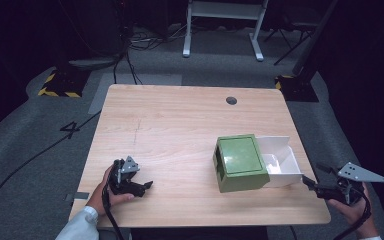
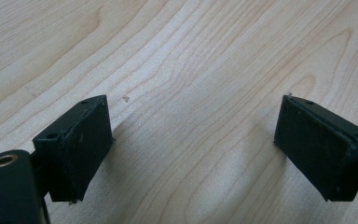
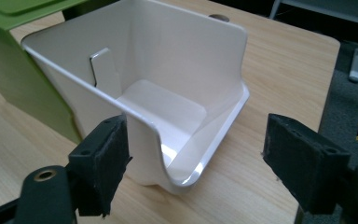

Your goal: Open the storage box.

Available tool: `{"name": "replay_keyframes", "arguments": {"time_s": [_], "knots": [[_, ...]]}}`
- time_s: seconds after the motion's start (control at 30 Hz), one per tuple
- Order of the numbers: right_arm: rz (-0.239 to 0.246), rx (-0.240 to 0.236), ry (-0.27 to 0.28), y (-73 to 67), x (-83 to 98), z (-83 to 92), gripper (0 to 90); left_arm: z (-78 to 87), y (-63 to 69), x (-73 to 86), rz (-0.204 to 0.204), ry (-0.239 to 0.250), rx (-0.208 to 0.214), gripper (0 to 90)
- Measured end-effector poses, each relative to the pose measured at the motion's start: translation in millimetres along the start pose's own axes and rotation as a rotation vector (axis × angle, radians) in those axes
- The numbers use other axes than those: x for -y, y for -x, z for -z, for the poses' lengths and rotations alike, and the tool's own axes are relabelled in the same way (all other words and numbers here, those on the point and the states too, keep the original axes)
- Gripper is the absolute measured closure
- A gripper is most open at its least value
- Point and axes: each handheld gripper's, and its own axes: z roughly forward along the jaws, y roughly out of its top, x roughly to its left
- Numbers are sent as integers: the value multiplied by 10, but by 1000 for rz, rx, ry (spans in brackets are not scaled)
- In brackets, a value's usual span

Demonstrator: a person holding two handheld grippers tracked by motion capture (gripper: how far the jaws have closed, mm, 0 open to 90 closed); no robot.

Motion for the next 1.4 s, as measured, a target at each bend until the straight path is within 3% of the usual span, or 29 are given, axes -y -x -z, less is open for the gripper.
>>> {"name": "replay_keyframes", "arguments": {"time_s": [0.33,0.47,0.9,1.4], "knots": [[53,-16,-65,-91,118,-138,189,0,0,0,0,0,0,113],[33,-23,-84,-92,200,-217,187,0,0,0,0,0,0,114],[38,-25,-176,-61,453,-498,180,-2,1,0,2,1,2,113],[-36,-54,-216,18,571,-632,160,-2,1,0,2,1,2,114]]}}
